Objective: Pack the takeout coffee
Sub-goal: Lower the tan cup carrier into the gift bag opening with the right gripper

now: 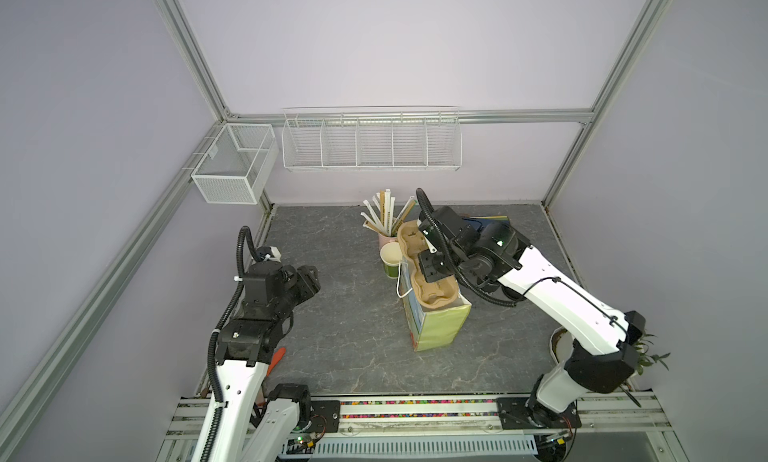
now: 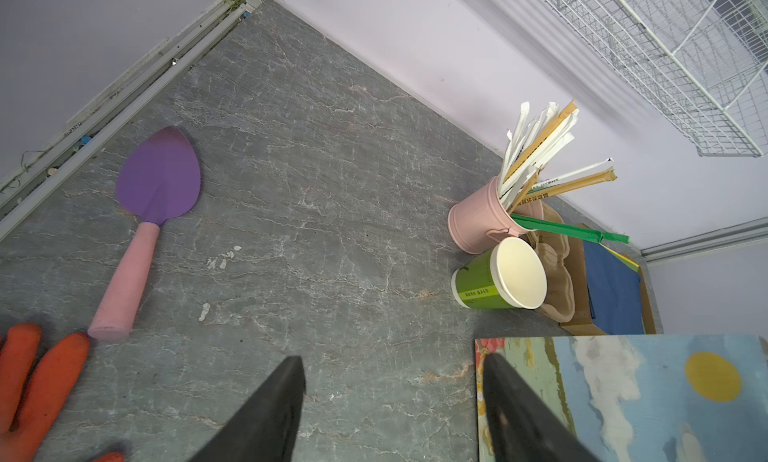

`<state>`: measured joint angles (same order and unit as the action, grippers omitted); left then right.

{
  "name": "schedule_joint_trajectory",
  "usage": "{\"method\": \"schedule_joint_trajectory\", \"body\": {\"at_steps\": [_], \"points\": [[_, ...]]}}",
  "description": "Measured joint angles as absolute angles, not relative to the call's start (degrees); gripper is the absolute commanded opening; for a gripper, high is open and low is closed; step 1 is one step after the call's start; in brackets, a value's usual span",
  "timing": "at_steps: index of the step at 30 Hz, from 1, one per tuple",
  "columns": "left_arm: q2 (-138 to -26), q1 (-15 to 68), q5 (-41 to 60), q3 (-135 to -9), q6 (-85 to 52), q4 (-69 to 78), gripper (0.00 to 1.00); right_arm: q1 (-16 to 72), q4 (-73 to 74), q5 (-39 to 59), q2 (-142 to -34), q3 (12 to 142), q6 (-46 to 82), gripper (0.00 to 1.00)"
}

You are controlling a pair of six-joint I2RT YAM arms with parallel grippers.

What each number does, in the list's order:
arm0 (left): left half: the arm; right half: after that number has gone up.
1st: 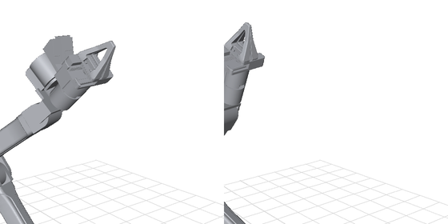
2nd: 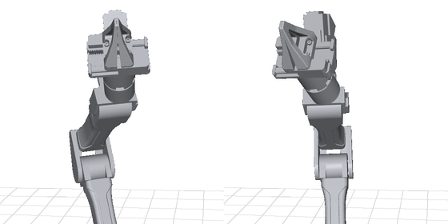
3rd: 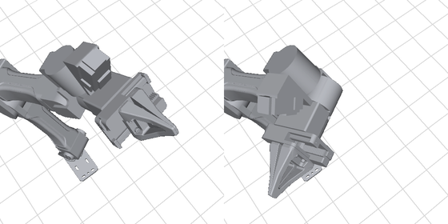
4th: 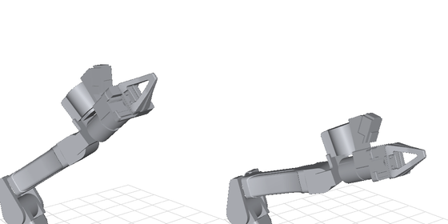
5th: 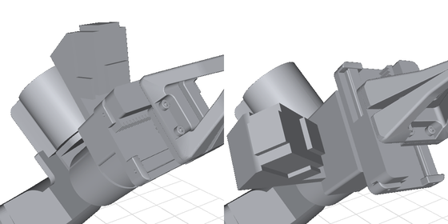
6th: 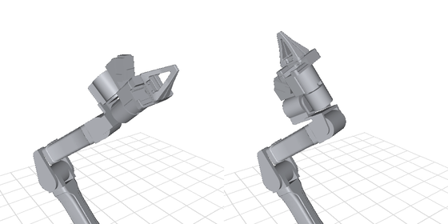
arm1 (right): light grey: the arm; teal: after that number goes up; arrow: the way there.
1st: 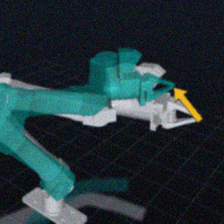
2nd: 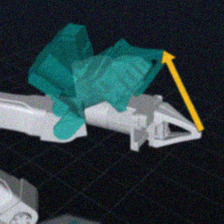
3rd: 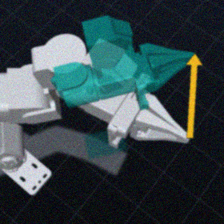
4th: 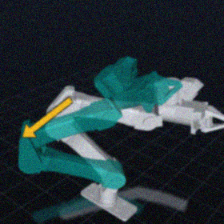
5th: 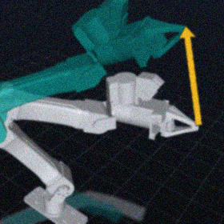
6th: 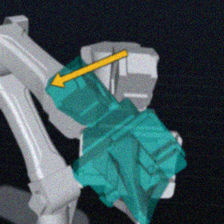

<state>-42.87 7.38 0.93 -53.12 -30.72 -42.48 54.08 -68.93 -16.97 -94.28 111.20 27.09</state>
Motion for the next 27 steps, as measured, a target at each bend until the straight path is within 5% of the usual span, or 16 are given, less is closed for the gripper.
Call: {"method": "schedule_joint_trajectory", "body": {"at_steps": [27], "points": [[-42.9, 7.4, 1.0, -53.1, -30.7, -42.5, 0.69, 55.2, -65.5, -19.3, -93.6, 108.9, 28.8, 0.22]]}}
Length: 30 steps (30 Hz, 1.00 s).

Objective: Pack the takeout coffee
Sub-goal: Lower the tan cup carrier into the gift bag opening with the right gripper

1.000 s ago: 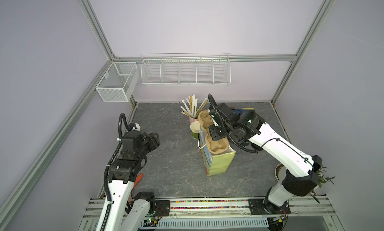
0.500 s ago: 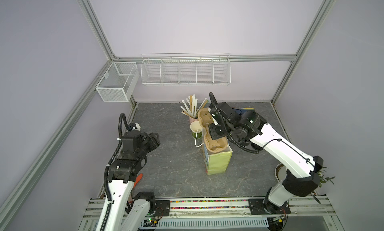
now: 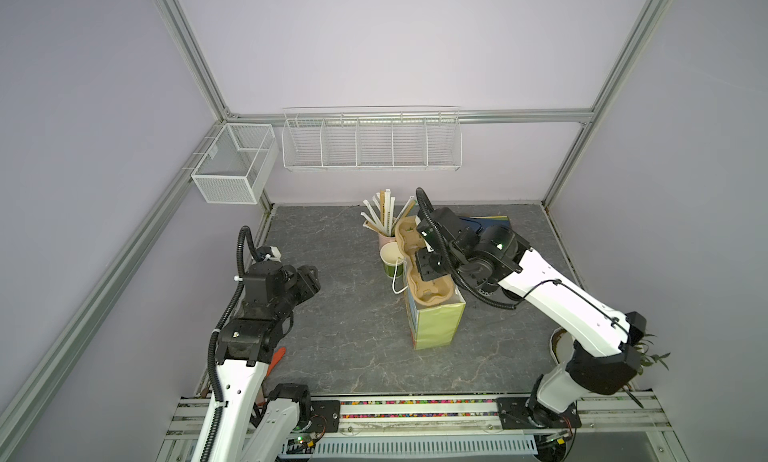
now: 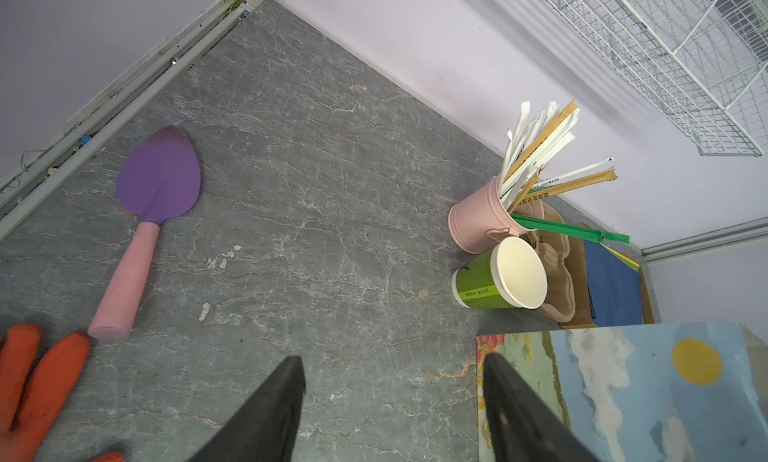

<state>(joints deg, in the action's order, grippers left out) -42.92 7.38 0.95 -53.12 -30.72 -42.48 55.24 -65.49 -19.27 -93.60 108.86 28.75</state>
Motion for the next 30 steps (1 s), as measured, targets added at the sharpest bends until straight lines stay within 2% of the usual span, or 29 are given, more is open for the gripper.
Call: {"method": "schedule_joint_trajectory", "body": {"at_steps": [19, 30], "points": [[-42.9, 7.4, 1.0, -53.1, -30.6, -42.5, 0.69, 54.8, -65.4, -20.8, -89.7, 103.8, 31.2, 0.21], [-42.9, 7.4, 1.0, -53.1, -30.3, -42.5, 0.69, 54.3, -66.4, -18.3, -91.5, 103.5, 31.2, 0.21]]}}
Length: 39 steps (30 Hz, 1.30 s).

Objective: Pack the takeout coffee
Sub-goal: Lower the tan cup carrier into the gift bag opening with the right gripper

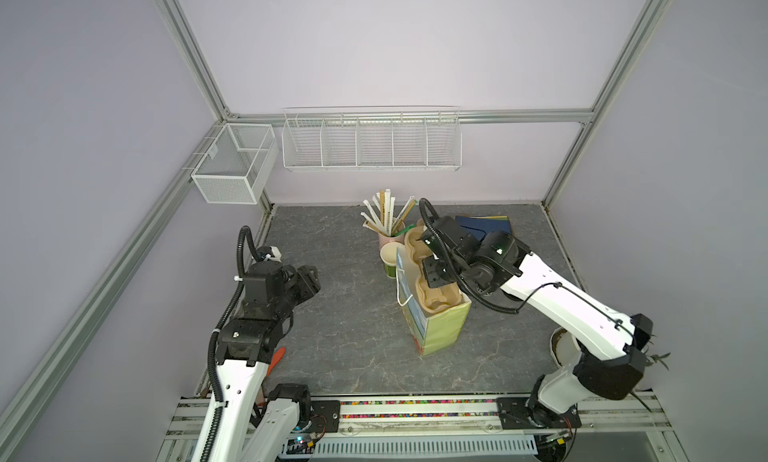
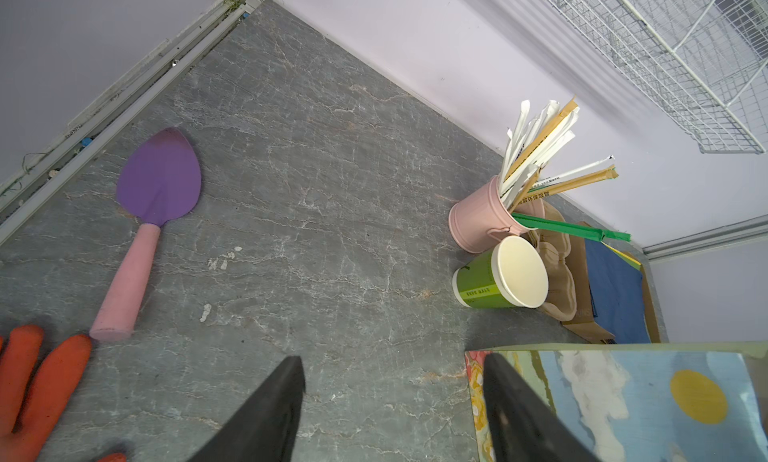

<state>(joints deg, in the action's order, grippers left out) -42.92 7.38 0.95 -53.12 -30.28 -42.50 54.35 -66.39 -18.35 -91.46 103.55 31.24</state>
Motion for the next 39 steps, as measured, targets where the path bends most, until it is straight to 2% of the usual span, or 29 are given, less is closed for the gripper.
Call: {"method": "schedule_joint_trajectory", "body": {"at_steps": [39], "points": [[-43.3, 7.1, 0.9, -53.1, -29.8, -42.5, 0.69, 54.6, -74.4, -13.7, -96.2, 103.7, 26.5, 0.21]]}}
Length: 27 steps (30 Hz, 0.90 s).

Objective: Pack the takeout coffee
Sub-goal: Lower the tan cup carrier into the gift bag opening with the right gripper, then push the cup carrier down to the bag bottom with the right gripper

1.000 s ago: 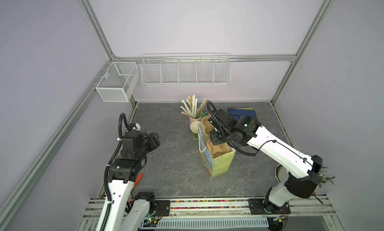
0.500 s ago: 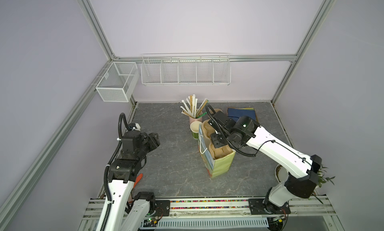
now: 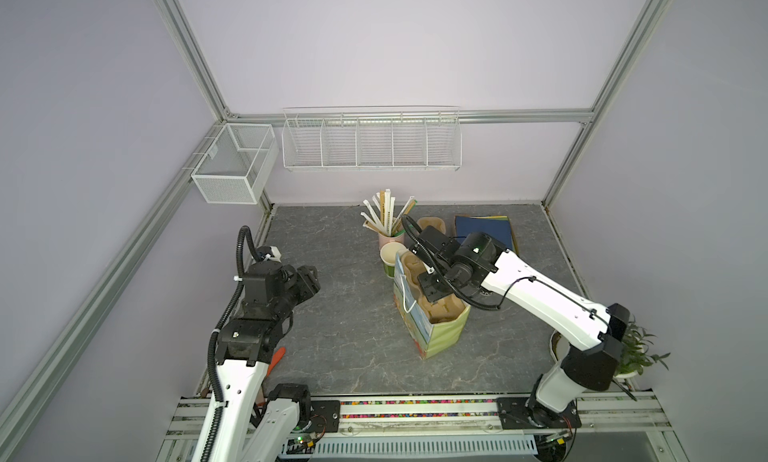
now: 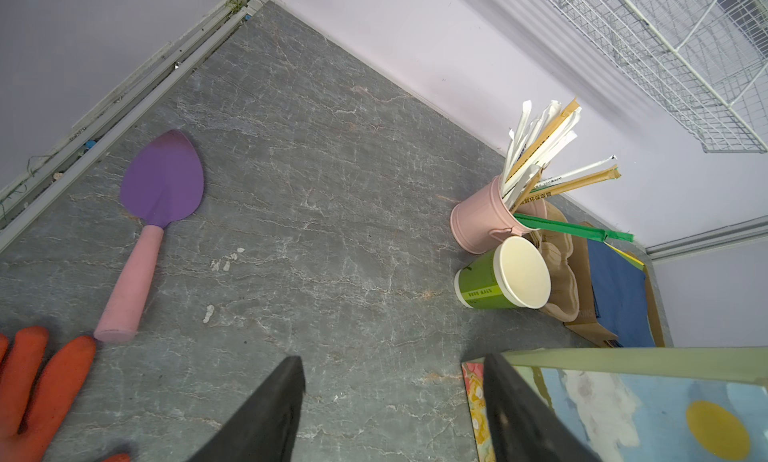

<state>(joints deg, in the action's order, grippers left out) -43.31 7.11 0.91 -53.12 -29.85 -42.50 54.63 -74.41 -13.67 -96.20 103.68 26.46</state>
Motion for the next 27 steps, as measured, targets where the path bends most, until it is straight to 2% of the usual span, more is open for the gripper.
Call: {"method": "schedule_joint_trajectory", "body": {"at_steps": [8, 27], "points": [[-44.8, 7.1, 0.9, -53.1, -29.8, -42.5, 0.69, 54.6, -78.2, -13.6, -98.7, 108.1, 25.2, 0.21], [-44.9, 7.1, 0.9, -53.1, -29.8, -42.5, 0.69, 55.0, -79.6, -12.8, -101.3, 108.1, 24.8, 0.23]]}}
